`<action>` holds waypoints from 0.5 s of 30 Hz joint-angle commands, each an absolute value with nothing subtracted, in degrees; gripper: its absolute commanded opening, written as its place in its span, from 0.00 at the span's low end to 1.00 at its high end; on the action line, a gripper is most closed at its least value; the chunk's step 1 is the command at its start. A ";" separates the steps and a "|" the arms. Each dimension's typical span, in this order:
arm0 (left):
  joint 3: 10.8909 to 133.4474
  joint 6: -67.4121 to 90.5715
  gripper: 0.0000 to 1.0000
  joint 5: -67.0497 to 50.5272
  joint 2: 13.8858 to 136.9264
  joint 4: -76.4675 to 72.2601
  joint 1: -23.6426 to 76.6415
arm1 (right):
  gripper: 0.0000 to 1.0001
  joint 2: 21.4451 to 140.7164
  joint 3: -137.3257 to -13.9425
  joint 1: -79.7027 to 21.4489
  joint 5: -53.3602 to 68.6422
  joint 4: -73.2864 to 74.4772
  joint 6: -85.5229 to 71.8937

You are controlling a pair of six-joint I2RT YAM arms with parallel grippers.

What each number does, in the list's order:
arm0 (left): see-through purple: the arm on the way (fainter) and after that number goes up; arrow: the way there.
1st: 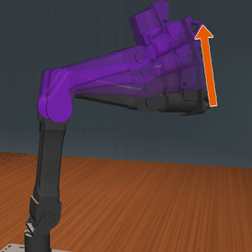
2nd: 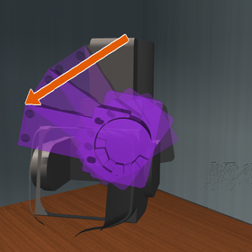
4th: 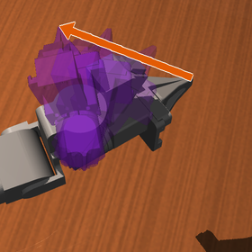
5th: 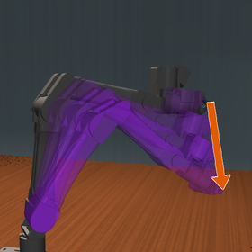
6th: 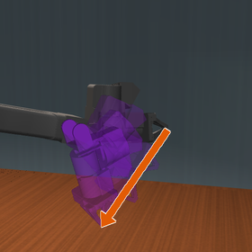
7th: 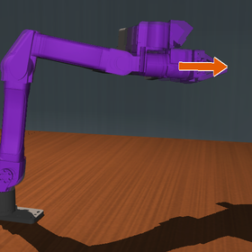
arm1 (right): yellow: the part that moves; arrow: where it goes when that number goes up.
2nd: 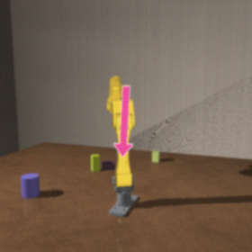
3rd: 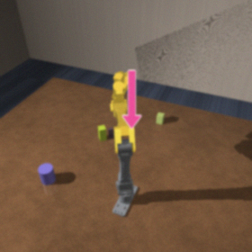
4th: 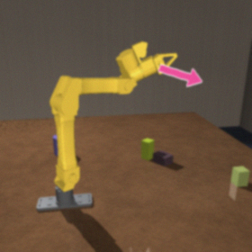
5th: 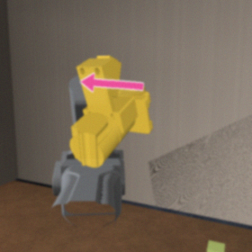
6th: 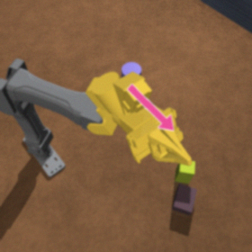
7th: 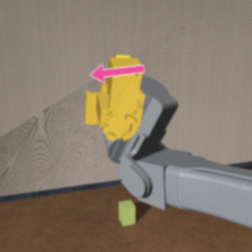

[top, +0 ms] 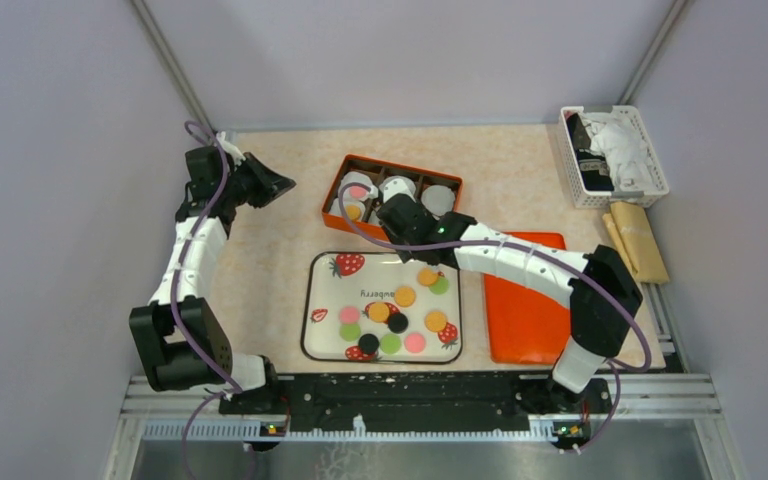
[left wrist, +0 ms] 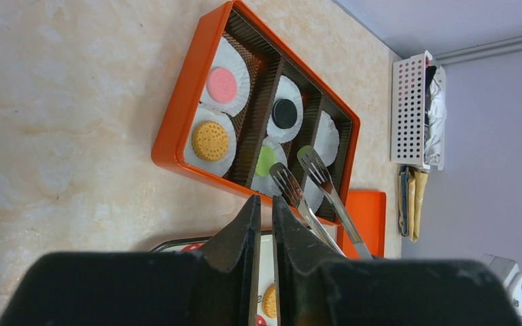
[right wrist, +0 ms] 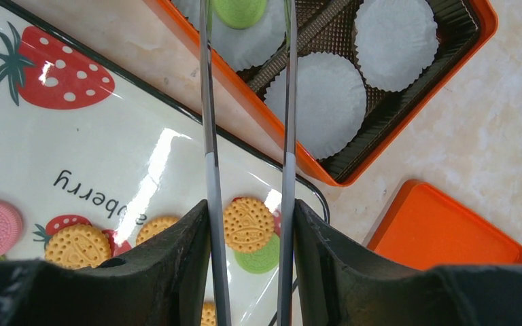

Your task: Pack the cookies

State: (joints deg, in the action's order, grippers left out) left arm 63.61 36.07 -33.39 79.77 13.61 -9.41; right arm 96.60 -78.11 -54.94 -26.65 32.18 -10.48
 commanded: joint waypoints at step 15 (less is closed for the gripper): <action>65.35 36.49 0.16 -33.68 79.64 11.78 -9.79 | 0.42 83.33 -79.73 -62.31 -23.91 35.86 -11.45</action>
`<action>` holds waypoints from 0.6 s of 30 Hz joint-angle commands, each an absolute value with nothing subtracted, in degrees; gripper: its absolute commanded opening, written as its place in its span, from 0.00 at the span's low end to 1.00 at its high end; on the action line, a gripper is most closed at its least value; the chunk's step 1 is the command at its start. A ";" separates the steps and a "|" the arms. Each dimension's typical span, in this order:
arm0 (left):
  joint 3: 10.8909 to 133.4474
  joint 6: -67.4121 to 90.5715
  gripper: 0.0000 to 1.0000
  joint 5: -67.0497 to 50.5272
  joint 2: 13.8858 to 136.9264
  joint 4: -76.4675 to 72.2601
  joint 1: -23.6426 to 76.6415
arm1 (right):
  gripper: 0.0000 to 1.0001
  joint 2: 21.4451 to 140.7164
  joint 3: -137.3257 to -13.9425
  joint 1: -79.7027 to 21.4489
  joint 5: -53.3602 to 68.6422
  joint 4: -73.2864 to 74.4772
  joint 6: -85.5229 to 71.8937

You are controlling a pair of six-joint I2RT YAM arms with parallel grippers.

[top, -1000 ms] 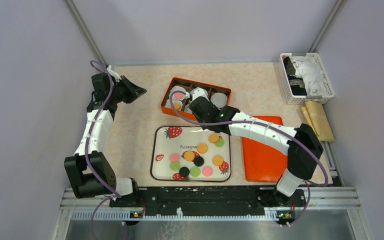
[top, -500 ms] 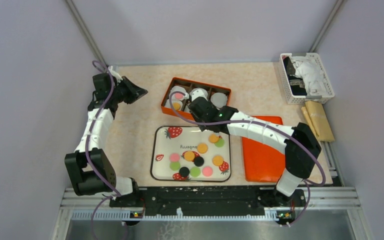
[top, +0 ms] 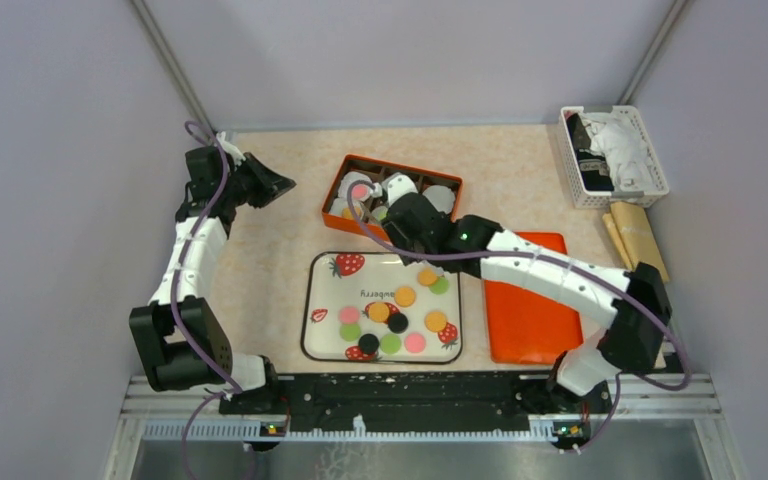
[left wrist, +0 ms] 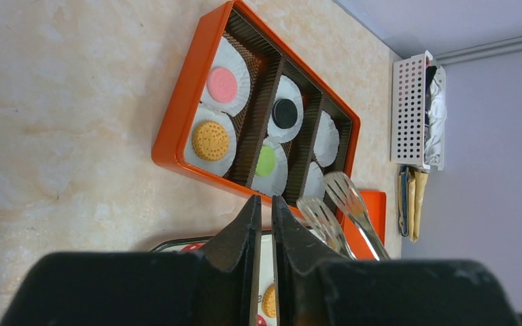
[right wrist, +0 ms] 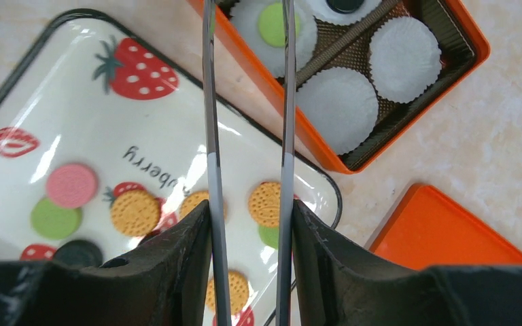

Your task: Pack the cookies

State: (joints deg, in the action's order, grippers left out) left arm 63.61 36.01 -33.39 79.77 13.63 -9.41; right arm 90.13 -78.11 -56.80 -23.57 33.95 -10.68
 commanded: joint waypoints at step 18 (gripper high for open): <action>67.35 37.15 0.15 -34.08 79.41 12.96 -9.76 | 0.43 75.62 -62.39 -76.98 -16.43 41.37 -24.70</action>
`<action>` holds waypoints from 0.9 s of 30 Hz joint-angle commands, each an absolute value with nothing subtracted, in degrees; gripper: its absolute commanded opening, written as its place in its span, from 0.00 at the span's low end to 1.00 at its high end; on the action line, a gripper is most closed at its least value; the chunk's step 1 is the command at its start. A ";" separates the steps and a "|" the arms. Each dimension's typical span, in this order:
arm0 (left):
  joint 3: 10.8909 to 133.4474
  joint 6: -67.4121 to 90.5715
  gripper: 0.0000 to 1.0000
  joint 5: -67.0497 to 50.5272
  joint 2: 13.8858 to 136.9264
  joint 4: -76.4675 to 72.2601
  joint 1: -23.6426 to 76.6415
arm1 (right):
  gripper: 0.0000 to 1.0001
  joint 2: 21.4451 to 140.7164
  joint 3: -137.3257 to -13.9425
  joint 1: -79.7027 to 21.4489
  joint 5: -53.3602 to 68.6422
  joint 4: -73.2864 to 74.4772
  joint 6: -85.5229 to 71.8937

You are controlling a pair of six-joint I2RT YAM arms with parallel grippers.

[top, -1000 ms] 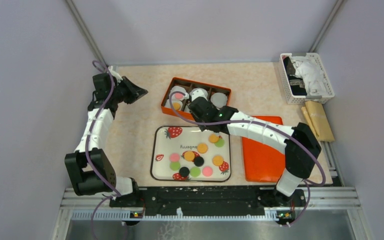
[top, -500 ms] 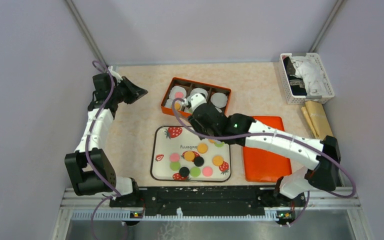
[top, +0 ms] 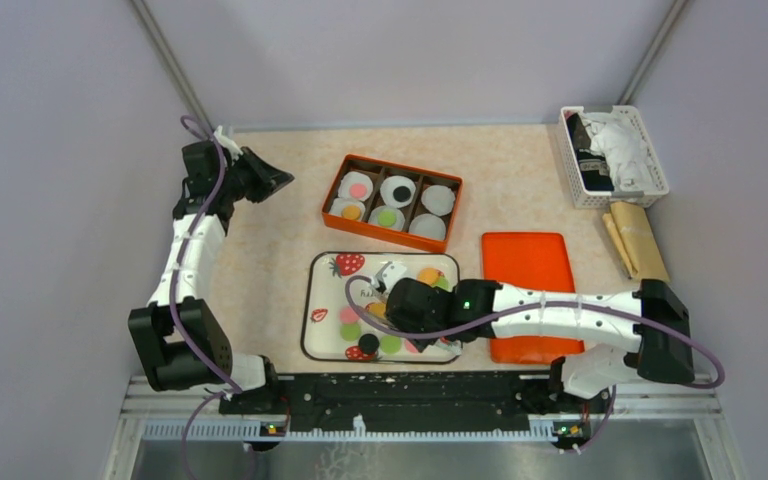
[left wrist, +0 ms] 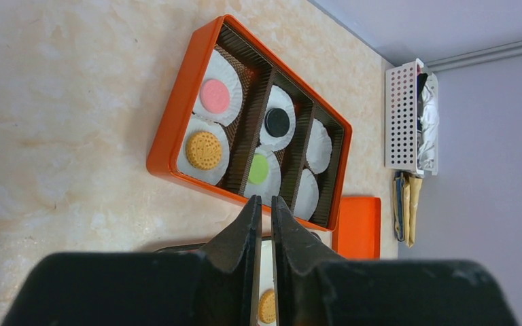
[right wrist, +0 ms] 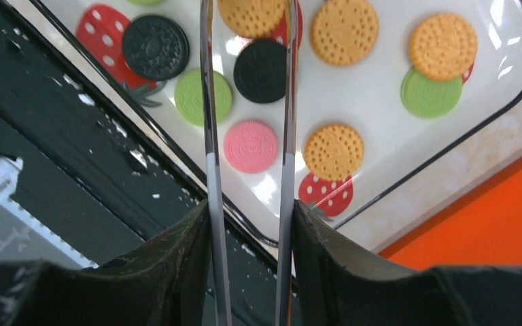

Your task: Pack the cookies

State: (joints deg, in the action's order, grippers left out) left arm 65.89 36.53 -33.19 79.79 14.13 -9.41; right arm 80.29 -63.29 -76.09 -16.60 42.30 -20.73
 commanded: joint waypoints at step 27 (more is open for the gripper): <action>66.27 37.35 0.16 -35.42 78.07 12.46 -9.83 | 0.19 80.11 -71.36 -76.99 -31.05 48.91 -23.96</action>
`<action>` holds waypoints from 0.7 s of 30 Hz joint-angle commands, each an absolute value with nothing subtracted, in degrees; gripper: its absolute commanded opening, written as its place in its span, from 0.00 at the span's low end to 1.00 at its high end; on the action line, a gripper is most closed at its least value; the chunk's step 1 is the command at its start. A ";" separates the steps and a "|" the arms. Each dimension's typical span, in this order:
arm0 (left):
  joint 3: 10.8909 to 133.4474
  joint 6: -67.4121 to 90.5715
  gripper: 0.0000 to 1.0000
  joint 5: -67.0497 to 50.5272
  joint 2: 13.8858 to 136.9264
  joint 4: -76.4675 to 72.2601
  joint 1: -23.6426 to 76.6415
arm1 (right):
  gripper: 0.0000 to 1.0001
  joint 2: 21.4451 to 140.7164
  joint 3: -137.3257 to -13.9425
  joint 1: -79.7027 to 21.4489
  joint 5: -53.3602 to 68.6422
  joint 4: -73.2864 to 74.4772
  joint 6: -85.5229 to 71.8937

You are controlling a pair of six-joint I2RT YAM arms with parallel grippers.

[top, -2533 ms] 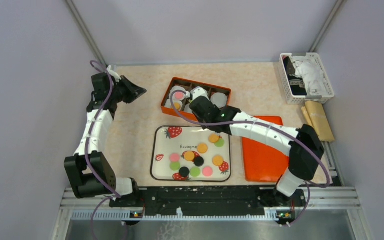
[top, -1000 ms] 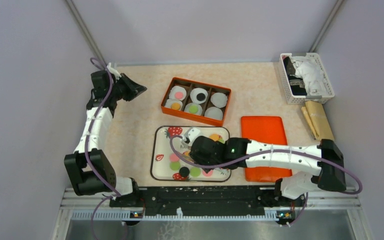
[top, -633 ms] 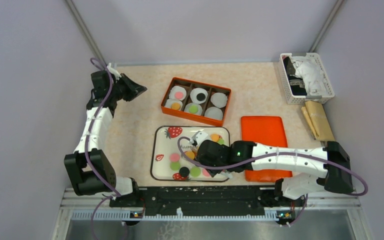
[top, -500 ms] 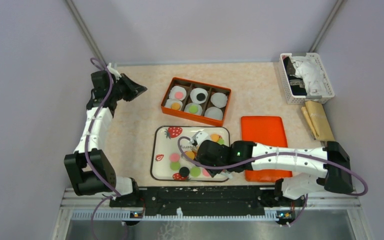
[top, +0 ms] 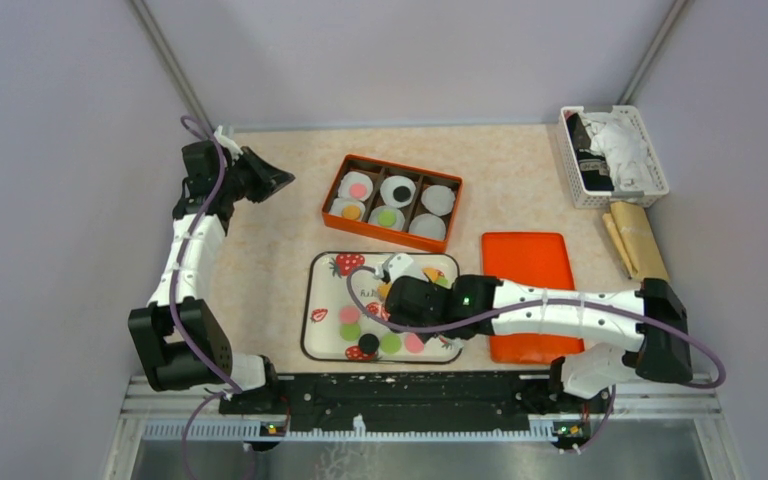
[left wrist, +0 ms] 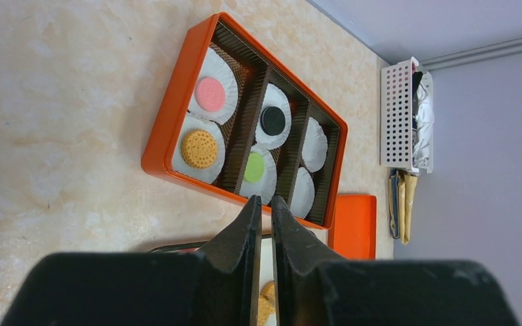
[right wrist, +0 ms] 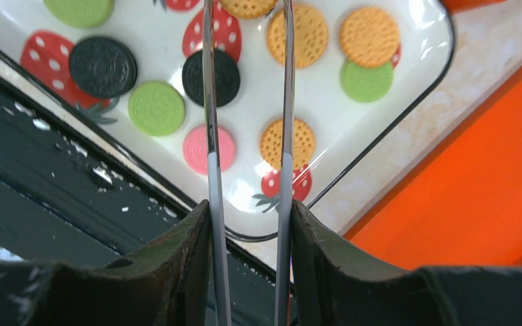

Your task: Pack the cookies

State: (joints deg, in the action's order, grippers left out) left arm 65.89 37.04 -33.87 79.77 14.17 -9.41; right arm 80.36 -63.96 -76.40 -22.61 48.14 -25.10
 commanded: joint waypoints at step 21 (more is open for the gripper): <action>66.71 37.59 0.15 -36.02 79.61 11.36 -9.79 | 0.19 81.35 -74.69 -49.73 -33.29 34.68 -14.35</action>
